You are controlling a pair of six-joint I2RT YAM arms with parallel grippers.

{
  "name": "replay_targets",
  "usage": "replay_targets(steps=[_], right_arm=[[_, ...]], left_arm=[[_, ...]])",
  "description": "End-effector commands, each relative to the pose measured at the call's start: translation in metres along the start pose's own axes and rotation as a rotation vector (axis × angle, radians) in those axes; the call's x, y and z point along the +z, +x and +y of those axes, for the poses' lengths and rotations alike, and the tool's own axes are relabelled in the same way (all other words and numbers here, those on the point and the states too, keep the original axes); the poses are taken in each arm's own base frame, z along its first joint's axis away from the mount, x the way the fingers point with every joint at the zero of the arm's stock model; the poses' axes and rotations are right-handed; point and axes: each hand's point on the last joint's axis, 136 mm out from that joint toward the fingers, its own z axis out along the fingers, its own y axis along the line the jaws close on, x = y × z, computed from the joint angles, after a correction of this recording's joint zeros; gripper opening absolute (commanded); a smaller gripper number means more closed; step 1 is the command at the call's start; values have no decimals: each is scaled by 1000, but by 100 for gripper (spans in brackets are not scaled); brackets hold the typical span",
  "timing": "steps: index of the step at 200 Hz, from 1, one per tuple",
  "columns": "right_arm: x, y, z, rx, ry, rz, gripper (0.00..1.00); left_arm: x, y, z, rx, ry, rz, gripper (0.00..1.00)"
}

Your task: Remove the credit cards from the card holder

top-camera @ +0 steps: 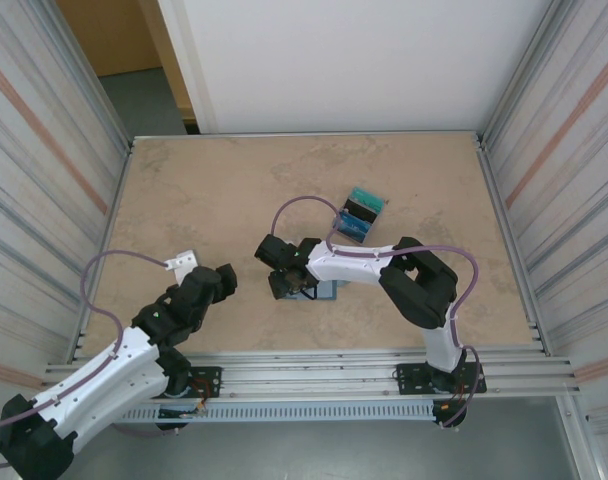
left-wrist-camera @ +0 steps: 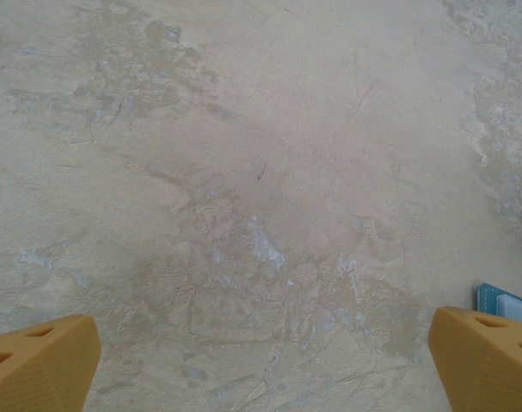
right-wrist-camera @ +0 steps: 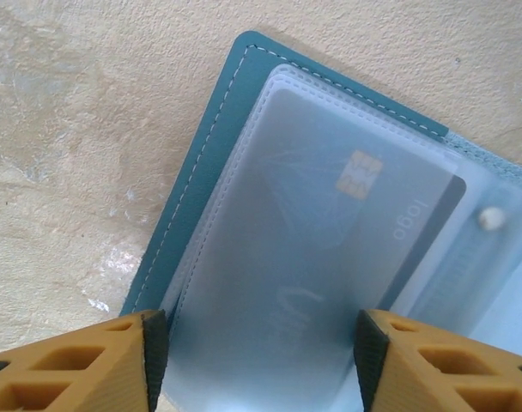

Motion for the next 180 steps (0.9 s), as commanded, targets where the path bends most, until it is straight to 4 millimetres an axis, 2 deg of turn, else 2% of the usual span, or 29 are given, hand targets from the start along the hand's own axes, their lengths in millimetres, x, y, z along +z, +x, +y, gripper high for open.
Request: replay_targets(steps=[1,85,148,180], right_arm=[[3,12,-14,32,30,41,56],[-7,7,-19,57,-3,18,36],[-9,10,-5,51,-132,28,30],[-16,10,-5,31,-137,10,28]], left_arm=[[2,0,3,-10,-14,-5,99],[2,-3,-6,41,9,9,99],[4,-2,-17,61,43,32,99],[6,2,-26,72,73,42,99]])
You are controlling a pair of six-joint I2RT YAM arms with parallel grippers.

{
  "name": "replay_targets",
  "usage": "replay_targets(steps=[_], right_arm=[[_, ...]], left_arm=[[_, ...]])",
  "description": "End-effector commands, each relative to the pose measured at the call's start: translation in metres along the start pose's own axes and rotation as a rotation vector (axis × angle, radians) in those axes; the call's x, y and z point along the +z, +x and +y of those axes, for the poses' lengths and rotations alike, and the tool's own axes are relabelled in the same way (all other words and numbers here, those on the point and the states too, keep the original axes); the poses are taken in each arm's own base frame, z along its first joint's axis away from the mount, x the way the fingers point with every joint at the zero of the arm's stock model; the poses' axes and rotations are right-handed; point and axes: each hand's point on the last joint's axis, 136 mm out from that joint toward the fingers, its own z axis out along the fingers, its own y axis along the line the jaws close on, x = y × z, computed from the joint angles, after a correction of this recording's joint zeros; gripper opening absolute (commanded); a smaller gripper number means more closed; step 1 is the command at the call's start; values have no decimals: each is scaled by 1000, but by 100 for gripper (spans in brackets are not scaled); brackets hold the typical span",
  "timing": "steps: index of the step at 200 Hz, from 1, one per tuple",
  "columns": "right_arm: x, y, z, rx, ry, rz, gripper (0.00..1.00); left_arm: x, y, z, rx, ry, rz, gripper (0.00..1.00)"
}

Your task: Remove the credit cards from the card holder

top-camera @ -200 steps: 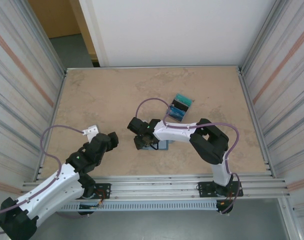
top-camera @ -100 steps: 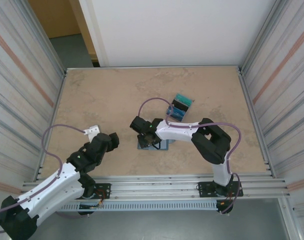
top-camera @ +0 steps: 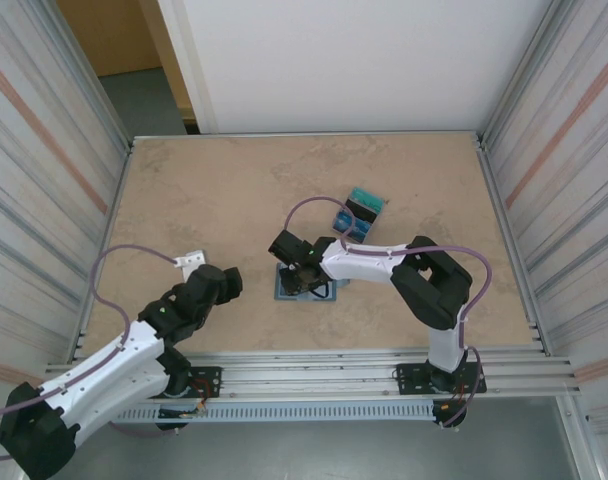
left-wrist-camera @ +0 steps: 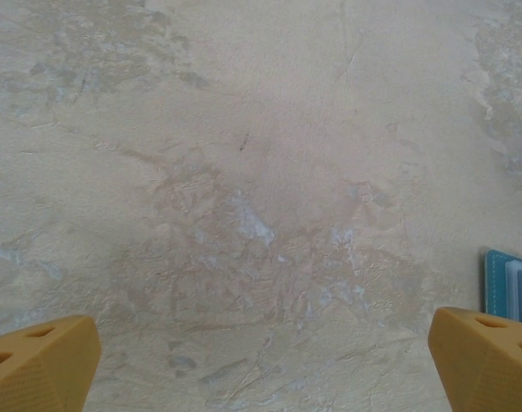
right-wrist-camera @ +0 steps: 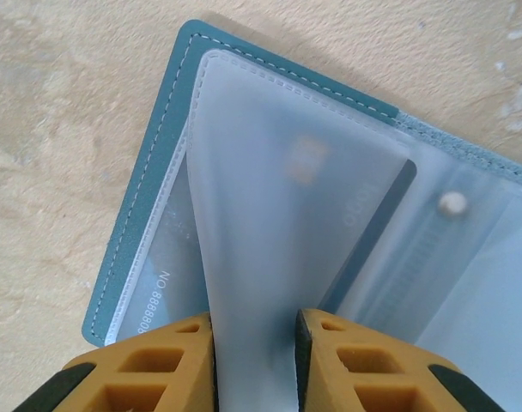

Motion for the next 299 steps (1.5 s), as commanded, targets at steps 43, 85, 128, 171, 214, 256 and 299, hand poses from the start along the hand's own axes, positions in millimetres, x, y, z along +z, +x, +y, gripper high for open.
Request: replay_targets(steps=[43,85,128,171,214,256,299], right_arm=[[-25,-2,-10,-10,25,-39,32],[-32,-4,-20,-10,65,-54,32],[-40,-4,-33,10,103,-66,32],[-47,-1,-48,56,114,-72,31],[-47,3,-62,106,119,-62,30],[-46,7,-71,143,117,-55,30],[-51,7,-78,164,114,-66,30]], left_arm=[[-3,-15,-30,32,69,-28,99],[-3,-20,-39,70,75,-33,99],[-1,-19,-50,104,95,-23,99],[3,-13,-72,177,129,2,99],[12,-2,-100,313,138,51,99],[23,12,-116,421,102,103,99],[31,26,-117,433,88,150,99]])
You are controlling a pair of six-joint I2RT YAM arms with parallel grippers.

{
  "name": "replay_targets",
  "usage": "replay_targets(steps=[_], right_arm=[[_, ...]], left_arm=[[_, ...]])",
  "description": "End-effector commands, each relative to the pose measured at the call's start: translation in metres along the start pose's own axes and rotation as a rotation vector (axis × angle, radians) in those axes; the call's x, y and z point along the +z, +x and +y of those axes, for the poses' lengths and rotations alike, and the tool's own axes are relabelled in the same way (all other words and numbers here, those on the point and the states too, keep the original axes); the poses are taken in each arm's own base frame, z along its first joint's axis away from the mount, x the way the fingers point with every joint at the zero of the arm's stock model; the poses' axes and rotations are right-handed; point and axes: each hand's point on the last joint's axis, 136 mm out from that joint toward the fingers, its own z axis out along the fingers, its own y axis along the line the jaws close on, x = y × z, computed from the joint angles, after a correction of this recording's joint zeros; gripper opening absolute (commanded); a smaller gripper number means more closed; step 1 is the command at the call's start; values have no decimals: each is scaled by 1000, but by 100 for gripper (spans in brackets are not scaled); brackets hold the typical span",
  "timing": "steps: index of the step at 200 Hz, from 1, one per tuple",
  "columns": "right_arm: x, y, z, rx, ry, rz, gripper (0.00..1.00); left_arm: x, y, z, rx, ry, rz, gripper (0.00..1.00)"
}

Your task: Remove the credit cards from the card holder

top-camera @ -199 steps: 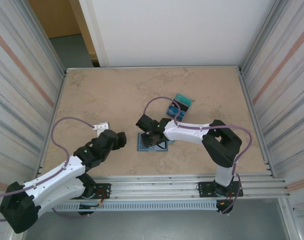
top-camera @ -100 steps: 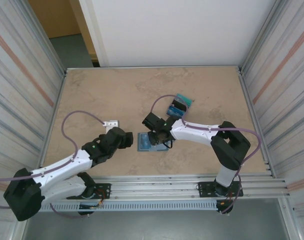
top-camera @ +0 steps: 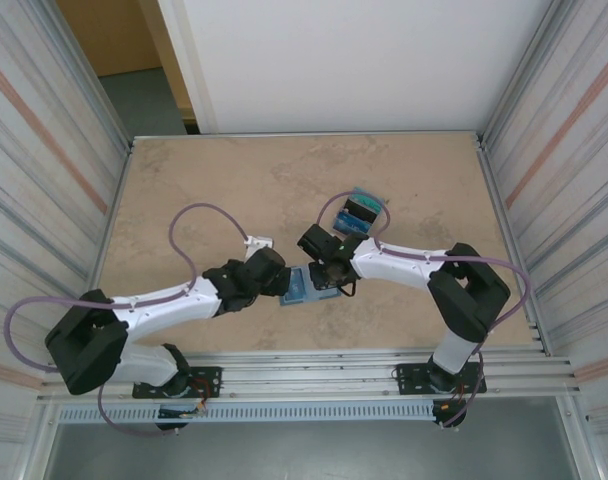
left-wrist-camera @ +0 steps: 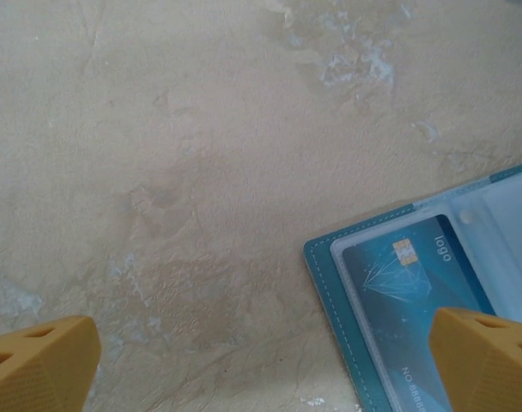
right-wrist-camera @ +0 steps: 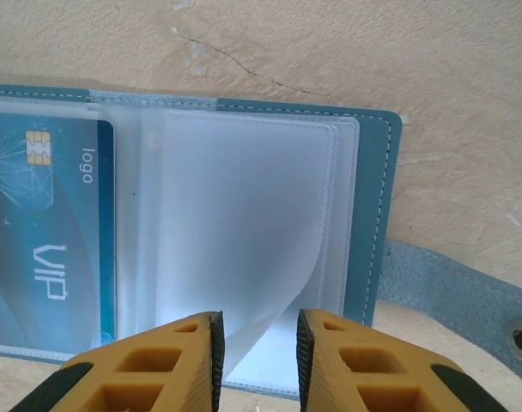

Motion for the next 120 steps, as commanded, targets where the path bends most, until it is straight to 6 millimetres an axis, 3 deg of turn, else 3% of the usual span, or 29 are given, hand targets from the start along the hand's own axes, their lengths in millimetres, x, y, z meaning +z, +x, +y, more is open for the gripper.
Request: replay_targets(steps=[1,84,120], right_arm=[[-13,-3,-5,45,-16,-23,30],[-18,-6,-28,133,-36,-36,28],[-25,-14,-12,172,-193,-49,24]], left_arm=[[1,0,-2,13,-8,15,99],[8,18,6,29,-54,72,99],[12,23,4,34,-55,93,99]])
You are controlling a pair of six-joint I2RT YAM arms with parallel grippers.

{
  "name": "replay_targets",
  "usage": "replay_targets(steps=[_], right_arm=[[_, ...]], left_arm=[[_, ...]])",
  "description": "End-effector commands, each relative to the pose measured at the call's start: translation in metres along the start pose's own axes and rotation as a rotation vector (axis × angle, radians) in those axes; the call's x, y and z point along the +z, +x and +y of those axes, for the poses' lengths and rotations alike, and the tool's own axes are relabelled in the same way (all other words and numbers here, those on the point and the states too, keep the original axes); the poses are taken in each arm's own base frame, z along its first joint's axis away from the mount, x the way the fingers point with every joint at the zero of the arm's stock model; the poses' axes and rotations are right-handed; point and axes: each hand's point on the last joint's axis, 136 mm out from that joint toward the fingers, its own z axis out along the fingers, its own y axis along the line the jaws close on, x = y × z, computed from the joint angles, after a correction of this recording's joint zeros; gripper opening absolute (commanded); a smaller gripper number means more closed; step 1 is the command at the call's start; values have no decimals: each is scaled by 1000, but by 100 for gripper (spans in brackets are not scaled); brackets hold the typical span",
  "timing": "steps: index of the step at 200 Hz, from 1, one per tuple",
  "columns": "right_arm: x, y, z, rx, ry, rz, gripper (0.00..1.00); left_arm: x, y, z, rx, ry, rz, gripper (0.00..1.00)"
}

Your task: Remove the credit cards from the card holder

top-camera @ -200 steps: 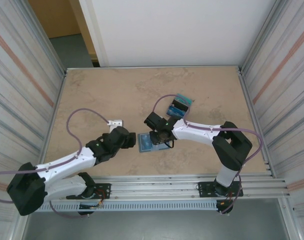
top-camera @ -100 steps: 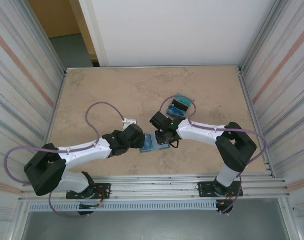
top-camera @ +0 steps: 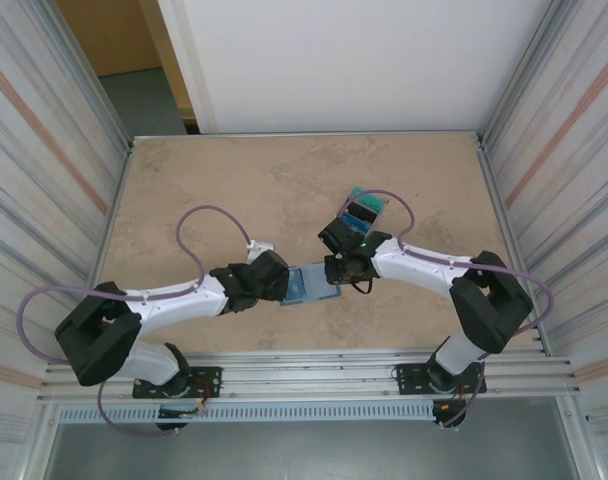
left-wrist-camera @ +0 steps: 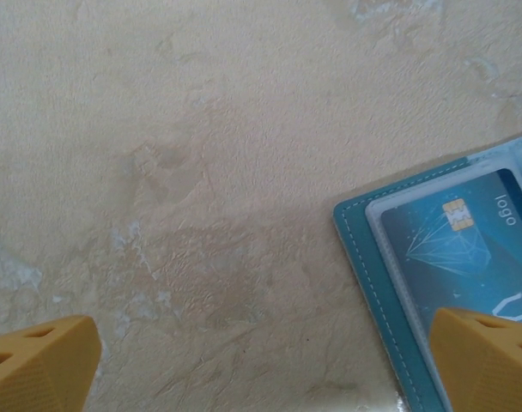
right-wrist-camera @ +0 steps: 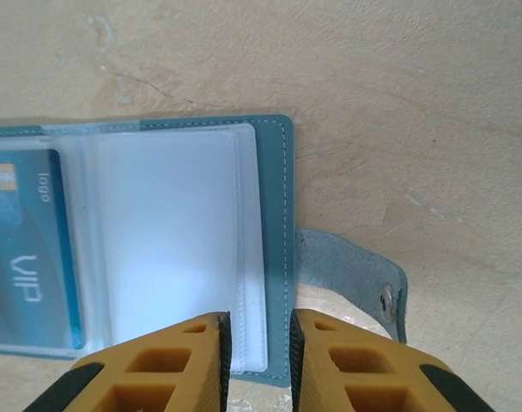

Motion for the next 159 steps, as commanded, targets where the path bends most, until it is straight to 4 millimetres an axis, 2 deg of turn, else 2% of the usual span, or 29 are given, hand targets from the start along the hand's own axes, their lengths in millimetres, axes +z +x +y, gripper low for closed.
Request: replay_targets(steps=[1,36,66,109,159], right_arm=[[-10,-7,19,46,-135,-15,24],[-10,-9,46,53,-285,23,18],[-3,-8,60,61,-356,64,17],[15,-1,70,81,-397,137,18],[26,3,77,86,-416,173,19]], left_arm=[[1,2,-2,-6,-8,20,99],[7,6,-5,-1,-4,40,99],[11,11,-6,1,-11,59,99],[15,16,-6,-9,-22,76,99],[17,19,-4,-3,-34,85,99]])
